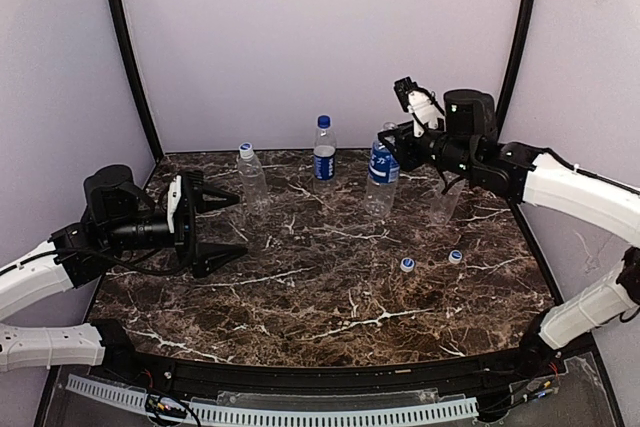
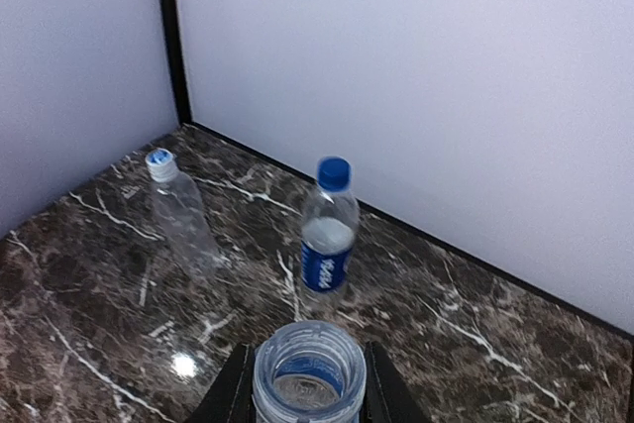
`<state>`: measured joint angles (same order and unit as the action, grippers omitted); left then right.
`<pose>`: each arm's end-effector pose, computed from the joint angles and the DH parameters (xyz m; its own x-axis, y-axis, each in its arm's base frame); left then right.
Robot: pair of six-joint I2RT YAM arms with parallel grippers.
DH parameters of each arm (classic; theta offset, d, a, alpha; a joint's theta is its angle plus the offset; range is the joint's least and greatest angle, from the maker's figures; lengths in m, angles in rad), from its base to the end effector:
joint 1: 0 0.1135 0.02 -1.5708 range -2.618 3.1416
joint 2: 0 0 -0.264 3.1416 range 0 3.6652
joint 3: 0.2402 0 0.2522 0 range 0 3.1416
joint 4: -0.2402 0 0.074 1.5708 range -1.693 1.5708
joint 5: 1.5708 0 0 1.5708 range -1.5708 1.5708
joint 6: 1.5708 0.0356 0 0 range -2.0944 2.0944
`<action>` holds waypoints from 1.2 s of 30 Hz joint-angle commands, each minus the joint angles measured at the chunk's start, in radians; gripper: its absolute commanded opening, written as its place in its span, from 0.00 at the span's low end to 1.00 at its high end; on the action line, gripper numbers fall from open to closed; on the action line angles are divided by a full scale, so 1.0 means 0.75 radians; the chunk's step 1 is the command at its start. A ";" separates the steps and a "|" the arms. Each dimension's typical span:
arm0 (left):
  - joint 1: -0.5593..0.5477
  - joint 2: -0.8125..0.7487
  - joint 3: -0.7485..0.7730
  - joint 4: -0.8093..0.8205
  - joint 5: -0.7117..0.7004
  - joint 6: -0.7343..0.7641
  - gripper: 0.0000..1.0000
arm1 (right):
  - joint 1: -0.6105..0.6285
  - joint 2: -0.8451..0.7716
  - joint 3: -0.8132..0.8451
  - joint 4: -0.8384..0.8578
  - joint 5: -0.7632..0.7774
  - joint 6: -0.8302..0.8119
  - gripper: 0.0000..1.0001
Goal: Unscrew the bottle caps
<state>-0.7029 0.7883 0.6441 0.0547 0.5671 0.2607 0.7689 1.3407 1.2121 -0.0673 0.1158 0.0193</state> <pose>0.1315 -0.1365 0.3156 0.1799 0.1326 -0.9747 0.9388 0.2727 0.2103 0.2312 0.2179 0.3773 -0.1516 -0.1200 -0.9811 -0.6064 0.7951 -0.0036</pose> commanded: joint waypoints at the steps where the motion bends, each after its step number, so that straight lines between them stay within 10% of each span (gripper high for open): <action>1: 0.005 -0.015 -0.023 -0.029 0.015 0.016 0.99 | -0.123 0.046 -0.170 0.168 0.084 -0.016 0.00; 29: 0.007 -0.010 -0.026 -0.051 0.005 0.034 0.99 | -0.318 0.276 -0.415 0.520 0.051 -0.075 0.00; 36: 0.007 -0.010 -0.029 -0.051 0.007 0.033 0.99 | -0.318 0.242 -0.404 0.485 0.033 -0.080 0.61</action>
<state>-0.7029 0.7887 0.6437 0.0425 0.5671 0.2775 0.5369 1.5387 0.9203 0.3054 0.1394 -0.0330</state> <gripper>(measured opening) 0.988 0.511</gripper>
